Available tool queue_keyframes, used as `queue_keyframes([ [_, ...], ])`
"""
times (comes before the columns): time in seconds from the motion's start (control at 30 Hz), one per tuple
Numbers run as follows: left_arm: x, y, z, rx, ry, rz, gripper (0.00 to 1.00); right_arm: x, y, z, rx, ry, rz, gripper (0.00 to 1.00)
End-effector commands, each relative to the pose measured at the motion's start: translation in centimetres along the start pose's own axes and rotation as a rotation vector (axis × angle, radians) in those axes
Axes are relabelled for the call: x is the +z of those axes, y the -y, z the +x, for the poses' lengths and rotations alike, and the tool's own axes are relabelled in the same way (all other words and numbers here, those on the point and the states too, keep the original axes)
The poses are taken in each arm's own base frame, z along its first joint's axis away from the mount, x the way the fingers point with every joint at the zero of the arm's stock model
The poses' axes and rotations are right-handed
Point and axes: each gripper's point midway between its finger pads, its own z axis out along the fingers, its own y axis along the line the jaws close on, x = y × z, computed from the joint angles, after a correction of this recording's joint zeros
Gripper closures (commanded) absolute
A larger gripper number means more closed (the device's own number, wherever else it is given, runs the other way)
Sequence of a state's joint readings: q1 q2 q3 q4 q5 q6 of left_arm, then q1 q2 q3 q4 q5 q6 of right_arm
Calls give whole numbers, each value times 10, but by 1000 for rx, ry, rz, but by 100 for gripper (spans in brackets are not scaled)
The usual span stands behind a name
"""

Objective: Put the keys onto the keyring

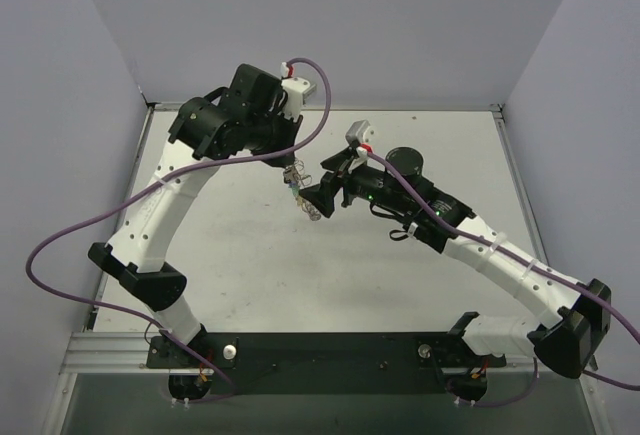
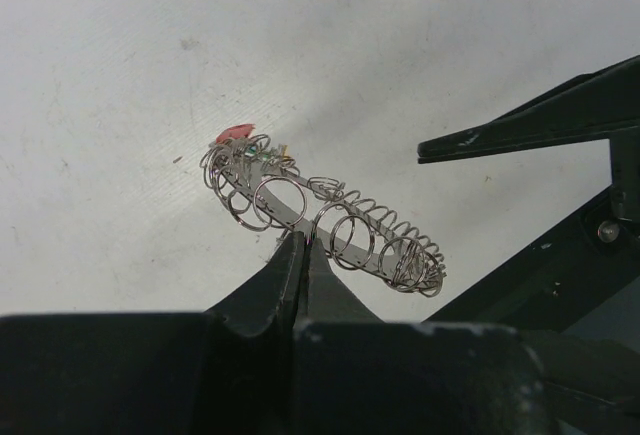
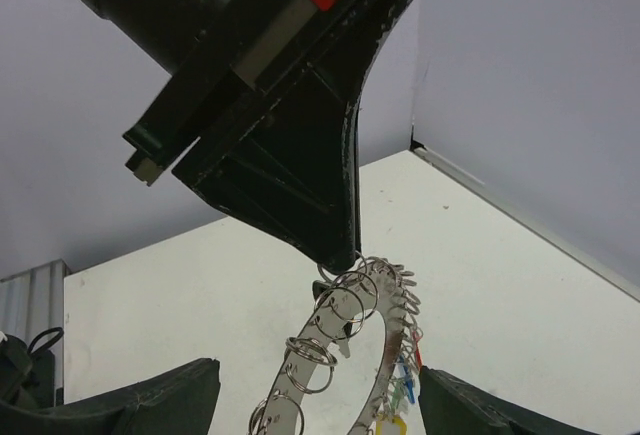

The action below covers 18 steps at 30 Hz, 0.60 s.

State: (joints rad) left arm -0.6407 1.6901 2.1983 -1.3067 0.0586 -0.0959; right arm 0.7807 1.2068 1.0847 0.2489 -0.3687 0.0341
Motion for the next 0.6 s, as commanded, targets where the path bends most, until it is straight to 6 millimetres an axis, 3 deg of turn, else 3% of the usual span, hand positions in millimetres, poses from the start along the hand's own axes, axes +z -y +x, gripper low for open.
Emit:
queue_keyframes([
  [0.0,-13,8,-16,26,70,27,100,3,-3,-30,-48,80,-15,20],
  [0.3,6,9,-16,25,91,36,100,-6,10,-28,-45,93,64,18],
  [0.57,61,0,7,-26,47,-3,100,-29,37,0,24,71,181,16],
])
